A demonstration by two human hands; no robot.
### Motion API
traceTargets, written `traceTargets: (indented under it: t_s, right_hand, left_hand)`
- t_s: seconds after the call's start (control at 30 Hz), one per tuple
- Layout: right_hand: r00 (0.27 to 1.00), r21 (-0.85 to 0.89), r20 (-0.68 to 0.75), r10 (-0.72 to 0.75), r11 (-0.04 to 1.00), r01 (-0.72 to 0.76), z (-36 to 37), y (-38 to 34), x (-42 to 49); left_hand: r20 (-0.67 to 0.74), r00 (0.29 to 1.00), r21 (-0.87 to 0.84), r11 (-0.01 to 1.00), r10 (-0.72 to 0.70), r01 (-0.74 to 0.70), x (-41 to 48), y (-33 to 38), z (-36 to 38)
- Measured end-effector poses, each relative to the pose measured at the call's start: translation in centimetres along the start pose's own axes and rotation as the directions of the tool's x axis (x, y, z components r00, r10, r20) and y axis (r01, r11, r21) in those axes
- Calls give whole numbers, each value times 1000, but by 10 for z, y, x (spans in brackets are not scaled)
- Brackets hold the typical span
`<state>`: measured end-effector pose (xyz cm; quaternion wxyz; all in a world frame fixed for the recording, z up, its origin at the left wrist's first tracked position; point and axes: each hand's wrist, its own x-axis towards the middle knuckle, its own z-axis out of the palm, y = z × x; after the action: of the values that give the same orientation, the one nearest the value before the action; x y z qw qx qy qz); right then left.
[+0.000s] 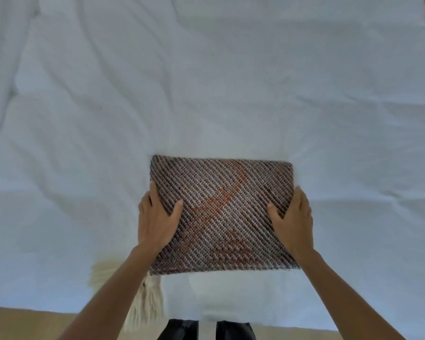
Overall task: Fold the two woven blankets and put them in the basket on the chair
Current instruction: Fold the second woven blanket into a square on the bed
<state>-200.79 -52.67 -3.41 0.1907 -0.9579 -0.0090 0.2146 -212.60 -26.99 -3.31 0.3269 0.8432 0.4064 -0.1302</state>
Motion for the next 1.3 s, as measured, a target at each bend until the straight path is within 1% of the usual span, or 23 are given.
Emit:
traceTargets:
  t_s: [0.03, 0.1, 0.17, 0.27, 0.33, 0.43, 0.6, 0.77, 1.03, 1.17, 1.3]
  right_hand:
    - [998, 21, 17, 66, 998, -67, -2, 2, -5]
    - [985, 70, 78, 156, 984, -161, -2, 9, -9]
    - [965, 190, 142, 221, 950, -246, -3, 11, -9]
    - [943, 317, 187, 275, 891, -323, -7, 10, -3]
    - [939, 329, 206, 276, 884, -332, -8, 7, 1]
    - [934, 357, 239, 267, 870, -340, -9, 6, 4]
    - [936, 442, 255, 242, 832, -336, -9, 5, 1]
    - [922, 509, 302, 242, 777, -370, -25, 1, -6]
    - [903, 593, 390, 180, 702, -395, -91, -2, -46]
    - [908, 654, 388, 158, 647, -392, -126, 4, -76]
    - [923, 727, 354, 147, 578, -371, -154, 8, -108]
  left_hand:
    - [6, 1000, -37, 999, -22, 22, -3, -5, -2]
    - [34, 993, -104, 988, -112, 115, -5, -13, -8]
    - [88, 972, -174, 958, -217, 229, -3, -18, -14]
    - [184, 939, -217, 920, -291, 327, 1, -19, -16]
    - [224, 927, -244, 904, -300, 351, 4, -22, -17]
    - [251, 932, -277, 902, -263, 330, 5, -26, -17]
    - [243, 940, -296, 904, -240, 308, 3, -28, -19]
    - [230, 944, -340, 889, -236, 306, -8, -18, -31]
    - [271, 944, -396, 872, -187, 286, -51, 19, -79]
    - [305, 939, -417, 865, -158, 281, -83, 46, -100]
    - [279, 954, -425, 876, -114, 229, -115, 73, -115]
